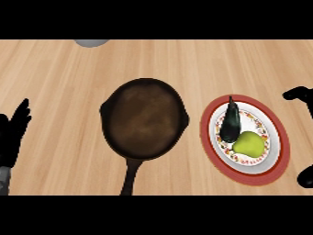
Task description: Pick the pear from the plate and place it in the pan
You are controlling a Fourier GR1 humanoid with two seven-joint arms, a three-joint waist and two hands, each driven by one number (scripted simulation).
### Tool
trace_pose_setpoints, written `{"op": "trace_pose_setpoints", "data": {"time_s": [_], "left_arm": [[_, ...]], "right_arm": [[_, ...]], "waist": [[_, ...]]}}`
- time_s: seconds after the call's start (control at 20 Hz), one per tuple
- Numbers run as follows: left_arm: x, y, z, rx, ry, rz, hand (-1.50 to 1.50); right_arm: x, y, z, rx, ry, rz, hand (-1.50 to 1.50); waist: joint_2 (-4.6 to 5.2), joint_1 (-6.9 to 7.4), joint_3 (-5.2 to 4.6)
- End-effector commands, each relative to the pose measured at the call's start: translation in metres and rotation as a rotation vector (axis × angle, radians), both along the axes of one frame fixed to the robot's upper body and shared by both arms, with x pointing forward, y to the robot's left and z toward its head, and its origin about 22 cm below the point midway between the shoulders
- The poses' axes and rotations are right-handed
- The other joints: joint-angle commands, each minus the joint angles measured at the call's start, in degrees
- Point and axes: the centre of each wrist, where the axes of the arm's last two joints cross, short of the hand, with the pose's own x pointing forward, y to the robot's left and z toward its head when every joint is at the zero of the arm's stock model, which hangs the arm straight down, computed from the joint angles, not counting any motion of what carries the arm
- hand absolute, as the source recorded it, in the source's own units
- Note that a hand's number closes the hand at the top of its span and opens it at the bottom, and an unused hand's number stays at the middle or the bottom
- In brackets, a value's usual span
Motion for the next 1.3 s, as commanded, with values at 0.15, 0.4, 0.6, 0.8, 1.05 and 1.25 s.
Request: {"op": "trace_pose_setpoints", "data": {"time_s": [0.15, 0.4, 0.6, 0.8, 1.05, 1.25], "left_arm": [[0.001, 0.004, 0.0, 0.006, 0.022, -0.002, 0.0], [0.006, 0.001, -0.002, -0.001, 0.014, -0.002, 0.0], [0.006, 0.009, 0.002, 0.002, 0.026, 0.015, 0.0], [0.009, 0.015, 0.001, 0.022, 0.026, -0.012, 0.0], [0.012, 0.004, 0.0, 0.004, 0.017, -0.01, 0.0], [0.018, 0.003, 0.015, 0.005, 0.022, -0.014, 0.0]], "right_arm": [[-0.004, -0.066, 0.062, -0.153, -0.278, 0.053, -1.5], [-0.02, -0.067, 0.098, -0.436, -0.488, -0.077, -1.5], [-0.033, -0.07, 0.092, -0.624, -0.602, -0.13, -1.5], [-0.038, -0.079, 0.068, -0.763, -0.731, -0.195, -1.5], [-0.052, -0.089, 0.026, -0.911, -0.798, -0.19, -1.5], [-0.051, -0.1, -0.013, -0.975, -0.802, -0.217, -1.5]], "waist": [[-0.38, -0.4, -0.12], [-0.44, -0.95, -0.18], [-0.68, -0.86, -0.3], [-0.5, -0.35, -0.42], [-0.84, -0.17, -0.5], [-0.8, 0.8, -0.49]]}}
